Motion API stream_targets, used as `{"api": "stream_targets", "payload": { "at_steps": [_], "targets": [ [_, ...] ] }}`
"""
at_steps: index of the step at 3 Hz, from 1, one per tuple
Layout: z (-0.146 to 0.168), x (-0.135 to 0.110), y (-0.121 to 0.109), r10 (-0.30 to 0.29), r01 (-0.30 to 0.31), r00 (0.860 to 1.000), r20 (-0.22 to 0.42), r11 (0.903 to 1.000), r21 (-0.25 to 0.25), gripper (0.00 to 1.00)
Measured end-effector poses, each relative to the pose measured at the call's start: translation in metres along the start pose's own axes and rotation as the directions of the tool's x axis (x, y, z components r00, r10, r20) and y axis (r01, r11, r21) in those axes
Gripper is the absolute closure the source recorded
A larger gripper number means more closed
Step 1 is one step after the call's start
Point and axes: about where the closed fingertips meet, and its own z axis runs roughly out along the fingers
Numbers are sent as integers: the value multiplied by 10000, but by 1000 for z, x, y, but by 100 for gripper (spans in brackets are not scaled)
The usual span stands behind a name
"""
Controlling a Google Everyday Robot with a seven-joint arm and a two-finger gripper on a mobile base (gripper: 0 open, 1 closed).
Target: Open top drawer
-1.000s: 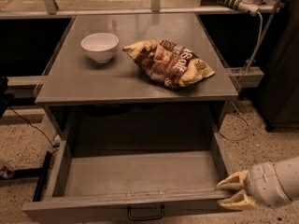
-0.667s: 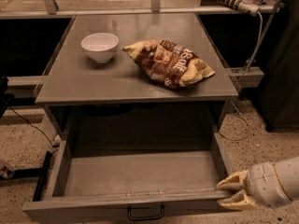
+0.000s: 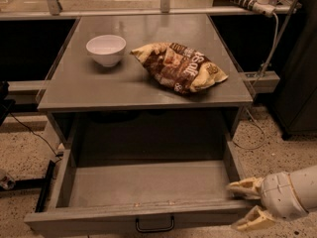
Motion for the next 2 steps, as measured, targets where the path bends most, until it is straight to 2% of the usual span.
{"api": "stream_targets", "payload": {
  "at_steps": [1, 2],
  "targets": [
    [0, 0, 0, 0, 0, 10000, 0, 10000, 0, 0],
    [0, 0, 0, 0, 0, 10000, 0, 10000, 0, 0]
  ]
}}
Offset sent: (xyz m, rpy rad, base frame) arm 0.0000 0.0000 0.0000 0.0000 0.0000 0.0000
